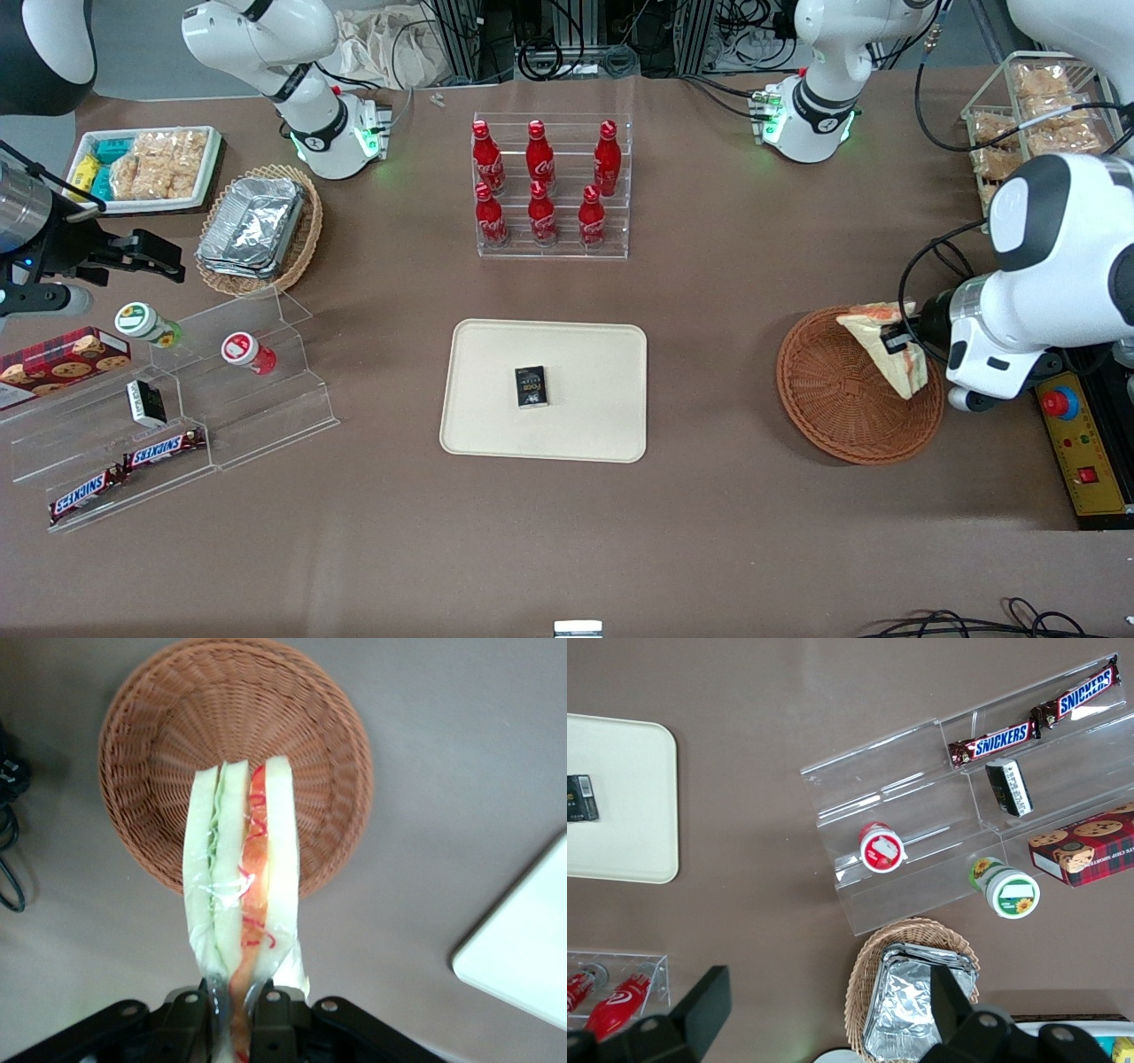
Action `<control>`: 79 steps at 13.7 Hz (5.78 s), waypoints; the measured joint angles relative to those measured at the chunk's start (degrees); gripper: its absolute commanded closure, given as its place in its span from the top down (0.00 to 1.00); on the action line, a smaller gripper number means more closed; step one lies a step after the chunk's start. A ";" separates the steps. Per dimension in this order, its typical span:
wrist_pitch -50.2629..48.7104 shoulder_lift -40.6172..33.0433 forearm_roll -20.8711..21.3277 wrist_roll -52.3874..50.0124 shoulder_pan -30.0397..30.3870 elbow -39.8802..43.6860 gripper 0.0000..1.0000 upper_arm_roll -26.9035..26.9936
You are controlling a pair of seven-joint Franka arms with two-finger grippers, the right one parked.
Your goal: Place sandwich from basket to tray
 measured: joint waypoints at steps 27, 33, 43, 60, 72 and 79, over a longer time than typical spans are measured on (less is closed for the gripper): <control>29.57 29.09 21.13 -5.29 -24.05 4.05 0.76 -10.94; 29.38 29.70 22.18 -9.15 -24.02 4.51 1.00 -10.94; 4.84 18.99 14.50 -0.91 -19.62 12.83 1.00 -10.98; -13.39 -0.12 13.64 19.77 3.52 12.78 1.00 -10.41; -13.70 -1.71 11.13 25.25 9.72 12.56 1.00 -9.39; -4.43 -9.96 5.93 25.42 -5.13 0.51 1.00 8.90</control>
